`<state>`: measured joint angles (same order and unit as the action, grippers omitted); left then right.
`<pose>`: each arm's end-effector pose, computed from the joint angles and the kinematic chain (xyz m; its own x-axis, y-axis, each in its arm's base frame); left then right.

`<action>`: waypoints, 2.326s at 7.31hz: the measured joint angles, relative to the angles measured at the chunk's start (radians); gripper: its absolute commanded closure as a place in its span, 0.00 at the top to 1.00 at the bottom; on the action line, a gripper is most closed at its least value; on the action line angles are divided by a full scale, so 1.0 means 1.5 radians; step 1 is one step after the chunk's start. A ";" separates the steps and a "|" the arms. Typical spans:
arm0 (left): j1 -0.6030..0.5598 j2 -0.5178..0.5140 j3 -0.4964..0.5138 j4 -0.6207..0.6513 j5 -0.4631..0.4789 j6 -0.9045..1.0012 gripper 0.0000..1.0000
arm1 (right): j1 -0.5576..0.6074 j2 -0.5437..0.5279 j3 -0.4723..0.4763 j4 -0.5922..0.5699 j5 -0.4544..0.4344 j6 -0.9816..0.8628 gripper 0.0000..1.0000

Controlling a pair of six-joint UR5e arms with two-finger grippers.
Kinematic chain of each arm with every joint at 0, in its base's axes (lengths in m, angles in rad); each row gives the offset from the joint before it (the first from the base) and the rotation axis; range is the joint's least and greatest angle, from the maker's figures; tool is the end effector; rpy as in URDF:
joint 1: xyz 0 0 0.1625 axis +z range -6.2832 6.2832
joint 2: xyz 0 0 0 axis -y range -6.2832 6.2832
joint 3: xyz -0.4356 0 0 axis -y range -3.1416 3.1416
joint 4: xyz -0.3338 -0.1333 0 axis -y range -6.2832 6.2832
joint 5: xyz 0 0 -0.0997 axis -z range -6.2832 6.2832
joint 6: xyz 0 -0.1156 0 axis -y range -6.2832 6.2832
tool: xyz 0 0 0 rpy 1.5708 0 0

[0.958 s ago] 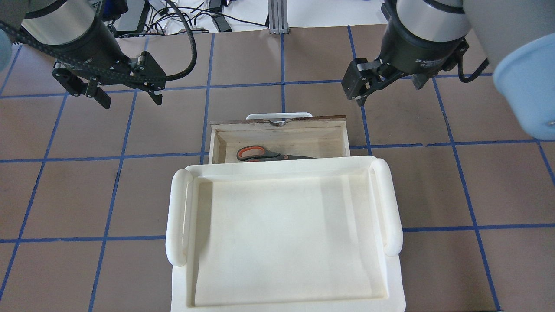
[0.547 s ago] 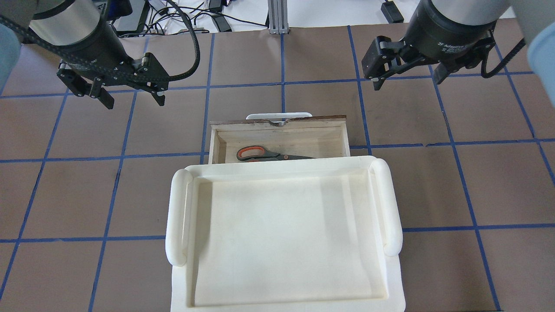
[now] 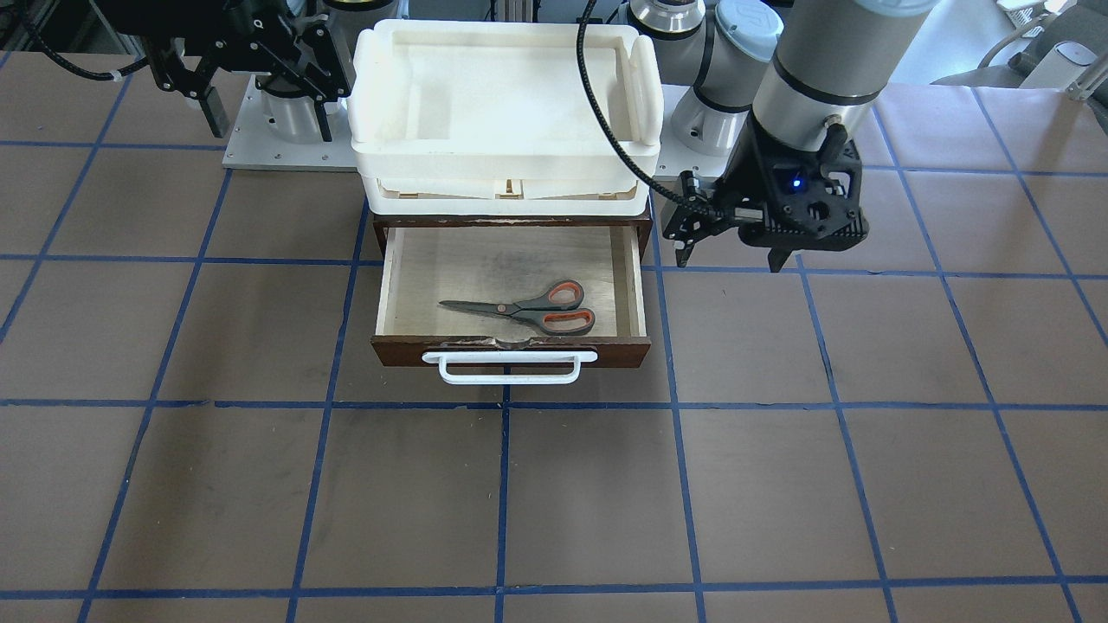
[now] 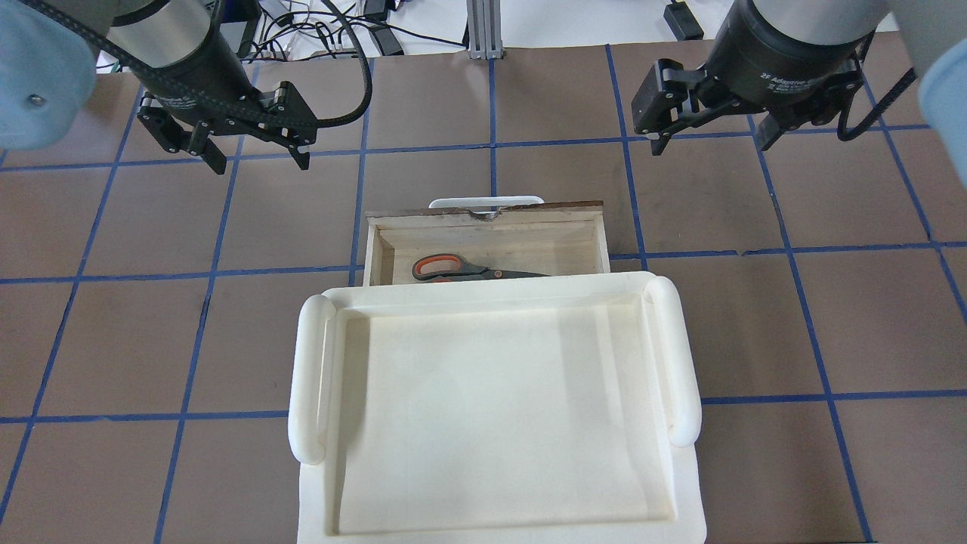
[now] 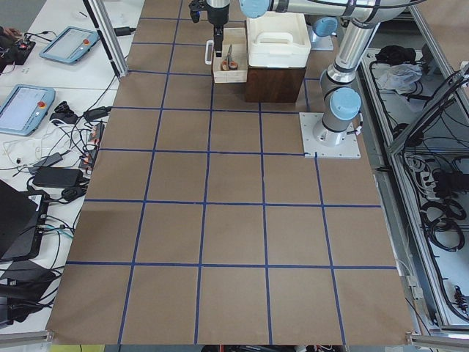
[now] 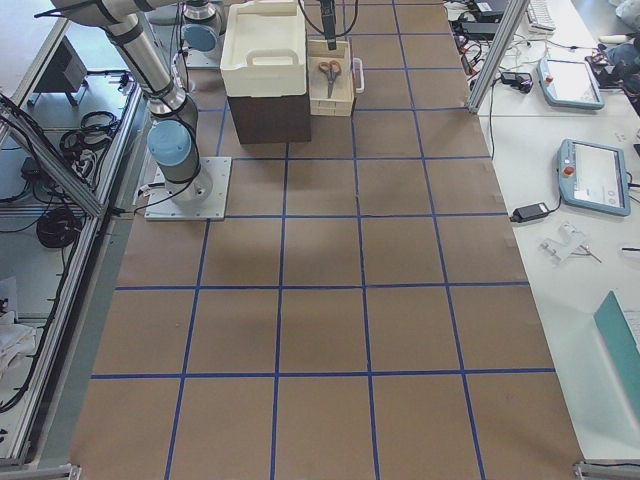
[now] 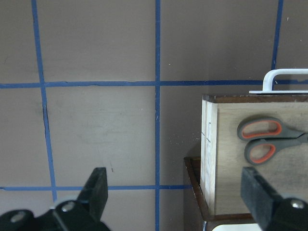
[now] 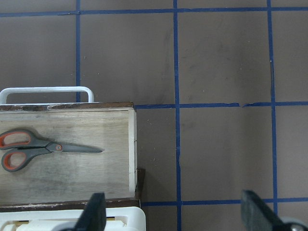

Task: Put scissors in drawer and close it
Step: 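Move the left gripper over the drawer's white handle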

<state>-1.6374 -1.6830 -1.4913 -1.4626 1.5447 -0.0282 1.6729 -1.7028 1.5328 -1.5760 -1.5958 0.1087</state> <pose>-0.1687 -0.4804 0.4767 -0.9988 0.0404 0.0281 0.0382 0.9965 -0.0747 0.1695 -0.3746 0.5544 -0.9999 0.0093 0.0056 0.0082 0.9844 -0.1760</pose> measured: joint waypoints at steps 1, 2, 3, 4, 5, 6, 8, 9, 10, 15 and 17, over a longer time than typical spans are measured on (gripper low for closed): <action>-0.019 -0.033 0.006 0.057 -0.021 -0.006 1.00 | 0.000 0.000 0.001 0.003 0.000 0.000 1.00; -0.041 -0.065 0.018 0.095 -0.037 -0.016 1.00 | 0.000 0.000 0.001 0.003 0.000 0.001 1.00; -0.063 -0.101 0.034 0.119 -0.044 -0.027 1.00 | -0.001 0.000 0.002 0.002 0.000 0.000 1.00; -0.086 -0.135 0.051 0.135 -0.045 -0.031 1.00 | -0.002 0.000 0.002 0.001 -0.001 0.000 1.00; -0.112 -0.164 0.068 0.142 -0.043 -0.029 1.00 | -0.002 0.000 0.002 0.000 -0.001 0.000 1.00; -0.128 -0.188 0.081 0.144 -0.038 -0.024 1.00 | -0.003 0.001 0.004 -0.001 -0.001 0.001 1.00; -0.137 -0.224 0.086 0.138 -0.032 -0.008 1.00 | -0.004 0.000 0.008 -0.004 -0.001 0.001 1.00; -0.138 -0.235 0.087 0.123 -0.032 -0.003 1.00 | -0.005 0.000 0.011 -0.006 -0.001 0.001 1.00; -0.141 -0.240 0.090 0.096 -0.033 -0.011 1.00 | -0.005 0.000 0.011 -0.006 -0.001 0.001 1.00; -0.144 -0.262 0.103 0.061 -0.051 -0.098 1.00 | -0.004 0.000 0.012 -0.005 -0.001 0.000 1.00; -0.145 -0.270 0.116 0.062 -0.077 -0.165 1.00 | -0.004 0.000 0.012 -0.004 -0.001 0.000 1.00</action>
<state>-1.8554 -2.0879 -1.3173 -1.3694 1.4293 -0.2758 1.6674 -1.7027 1.5509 -1.5823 -1.5969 0.1081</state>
